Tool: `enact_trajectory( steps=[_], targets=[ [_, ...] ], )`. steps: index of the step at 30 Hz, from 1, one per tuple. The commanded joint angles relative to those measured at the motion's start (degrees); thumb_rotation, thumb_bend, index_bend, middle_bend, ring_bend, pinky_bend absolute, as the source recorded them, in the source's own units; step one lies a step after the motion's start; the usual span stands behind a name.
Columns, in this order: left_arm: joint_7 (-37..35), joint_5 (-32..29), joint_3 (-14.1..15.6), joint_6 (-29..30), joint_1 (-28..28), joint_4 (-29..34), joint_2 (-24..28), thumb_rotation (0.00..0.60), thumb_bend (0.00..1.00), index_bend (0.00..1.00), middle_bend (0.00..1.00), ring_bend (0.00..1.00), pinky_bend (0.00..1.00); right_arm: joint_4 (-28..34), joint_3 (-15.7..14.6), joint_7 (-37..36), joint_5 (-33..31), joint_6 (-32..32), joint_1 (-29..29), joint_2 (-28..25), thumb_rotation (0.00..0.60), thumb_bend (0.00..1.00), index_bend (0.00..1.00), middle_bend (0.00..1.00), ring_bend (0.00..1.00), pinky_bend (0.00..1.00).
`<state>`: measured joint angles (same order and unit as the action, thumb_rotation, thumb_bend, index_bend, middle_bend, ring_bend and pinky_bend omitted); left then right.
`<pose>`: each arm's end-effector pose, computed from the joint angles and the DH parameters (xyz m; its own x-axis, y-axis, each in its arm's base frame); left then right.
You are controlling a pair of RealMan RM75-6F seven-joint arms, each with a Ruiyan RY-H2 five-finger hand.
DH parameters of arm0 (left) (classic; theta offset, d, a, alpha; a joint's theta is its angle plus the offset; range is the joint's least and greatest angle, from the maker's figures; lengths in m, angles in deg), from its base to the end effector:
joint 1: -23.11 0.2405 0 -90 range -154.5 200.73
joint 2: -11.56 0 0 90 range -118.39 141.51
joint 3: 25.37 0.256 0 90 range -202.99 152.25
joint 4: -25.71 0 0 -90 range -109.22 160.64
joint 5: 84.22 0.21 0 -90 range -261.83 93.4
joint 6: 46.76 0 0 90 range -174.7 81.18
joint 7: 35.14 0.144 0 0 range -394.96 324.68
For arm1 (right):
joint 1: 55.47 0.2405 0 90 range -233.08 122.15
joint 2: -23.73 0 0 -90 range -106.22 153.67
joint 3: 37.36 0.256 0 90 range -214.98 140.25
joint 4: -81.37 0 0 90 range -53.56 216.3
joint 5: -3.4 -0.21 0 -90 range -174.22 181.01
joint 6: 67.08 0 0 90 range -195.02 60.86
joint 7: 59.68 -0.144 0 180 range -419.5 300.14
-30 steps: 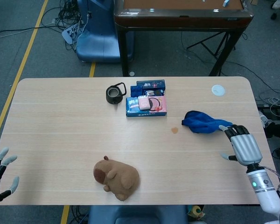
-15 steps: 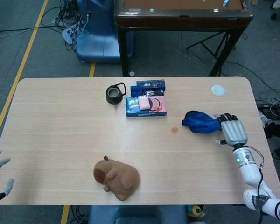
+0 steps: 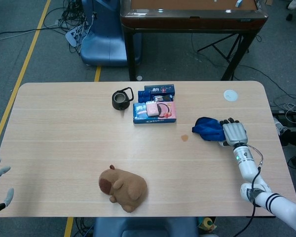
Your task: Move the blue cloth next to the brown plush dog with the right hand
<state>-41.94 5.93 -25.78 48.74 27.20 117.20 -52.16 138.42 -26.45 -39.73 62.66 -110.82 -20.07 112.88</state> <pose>-0.3205 0.1222 0.1765 0.3129 -0.0798 0.9464 0.9495 0.0529 -0.3094 -0.3107 -0.3787 0.0321 0.6280 -0.3335 0.7031 -0.7566 -0.0502 0.6520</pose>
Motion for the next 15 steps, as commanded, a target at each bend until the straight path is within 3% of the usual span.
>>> enact_trajectory(
  steps=[1,5,10,12,15],
  targets=[
    [0.1,0.0,-0.1,0.1,0.1,0.1,0.1,0.6,0.36,0.21,0.05,0.04,0.03,-2.7,-0.4,-2.5,2.4,-0.3,1.2,2.4,0.6,0.6,0.48,0.42,0.34,0.49],
    [-0.2,-0.2,-0.1,0.4,0.3,0.2,0.3,0.6,0.36,0.21,0.05,0.04,0.02,-2.4,-0.3,-6.7,5.5,-2.5,1.1,2.6,0.6,0.71,0.65,0.59,0.51,0.69],
    [-0.3,-0.2,-0.1,0.5,0.4,0.1,0.3,0.6,0.36,0.21,0.05,0.04,0.02,1.7,-0.1,-10.4,8.5,-5.4,0.5,0.6,0.6,0.74,0.69,0.64,0.57,0.77],
    [-0.3,-0.1,-0.1,0.5,0.4,0.1,0.3,0.6,0.36,0.21,0.05,0.04,0.02,5.1,0.2,-11.9,9.9,-7.2,0.3,-1.0,0.6,0.74,0.7,0.64,0.58,0.78],
    [-0.5,0.1,-0.1,0.6,0.4,0.0,0.4,0.6,0.36,0.21,0.05,0.04,0.02,16.2,1.4,-14.2,13.6,-11.7,-0.1,-5.9,0.6,0.74,0.7,0.64,0.59,0.78]
  ],
)
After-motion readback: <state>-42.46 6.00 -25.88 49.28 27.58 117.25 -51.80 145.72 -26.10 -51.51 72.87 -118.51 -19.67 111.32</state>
